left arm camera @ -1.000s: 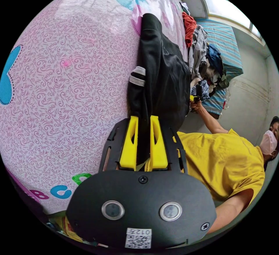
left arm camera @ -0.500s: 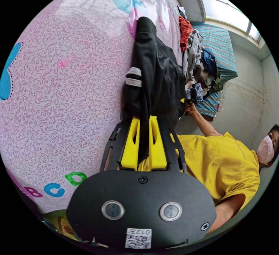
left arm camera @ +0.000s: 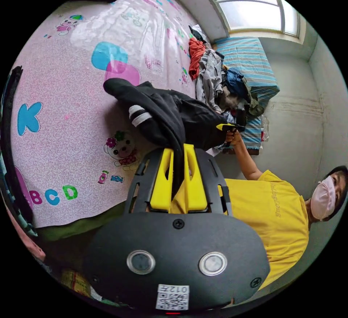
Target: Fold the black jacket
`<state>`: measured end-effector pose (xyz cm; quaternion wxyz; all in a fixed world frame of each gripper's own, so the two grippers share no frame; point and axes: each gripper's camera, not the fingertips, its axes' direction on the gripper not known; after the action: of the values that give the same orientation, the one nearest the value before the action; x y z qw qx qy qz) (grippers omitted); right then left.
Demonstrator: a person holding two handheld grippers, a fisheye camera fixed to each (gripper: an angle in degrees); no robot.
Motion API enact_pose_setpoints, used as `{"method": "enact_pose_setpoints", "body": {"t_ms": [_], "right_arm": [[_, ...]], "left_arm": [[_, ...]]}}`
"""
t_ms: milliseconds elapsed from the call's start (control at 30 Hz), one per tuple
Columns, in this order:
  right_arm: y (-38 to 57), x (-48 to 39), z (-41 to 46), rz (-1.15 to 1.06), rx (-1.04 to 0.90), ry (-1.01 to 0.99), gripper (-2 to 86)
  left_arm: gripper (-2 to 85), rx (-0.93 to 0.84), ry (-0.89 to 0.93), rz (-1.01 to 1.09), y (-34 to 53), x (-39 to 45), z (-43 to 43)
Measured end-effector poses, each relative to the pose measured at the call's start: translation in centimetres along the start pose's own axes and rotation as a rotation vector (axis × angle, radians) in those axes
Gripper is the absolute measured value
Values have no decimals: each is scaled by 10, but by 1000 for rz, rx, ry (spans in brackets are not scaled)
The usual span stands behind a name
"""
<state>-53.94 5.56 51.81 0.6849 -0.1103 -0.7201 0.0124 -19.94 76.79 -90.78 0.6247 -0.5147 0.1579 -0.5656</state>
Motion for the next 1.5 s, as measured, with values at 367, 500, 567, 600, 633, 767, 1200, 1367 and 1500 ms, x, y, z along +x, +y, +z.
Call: {"method": "enact_pose_setpoints", "body": {"t_ms": [367,500,567,600,633,767,1200,1367,1500], "right_arm": [[-199,-131,132,-613,-98,-25,-3],[-284,-202,217,-779,-138,-10,-3],[-346,-241,291,-859,-193,-22,-2],[-362,-249,312,-870,-209,-22,-2],[-395,-266,354,-895,-249,-15,-2],[-501,-291,500,-946,-435,-16,-1],[-658,-81,866,-699,-934,246,1],[-679,-65,897,-800,-954,265,1],[-693,-3,961,-713,-993,422,3]], "left_arm": [[65,505,-173,173,209,74,-256],[64,725,-289,201,316,75,-369],[63,814,-319,183,363,63,-412],[63,869,-340,162,396,52,-440],[62,929,-344,131,429,39,-465],[60,1101,-249,-12,530,-21,-507],[45,1072,275,-341,685,-271,-424],[26,1099,60,-311,716,-225,-458],[17,1034,253,-399,733,-265,-426]]}}
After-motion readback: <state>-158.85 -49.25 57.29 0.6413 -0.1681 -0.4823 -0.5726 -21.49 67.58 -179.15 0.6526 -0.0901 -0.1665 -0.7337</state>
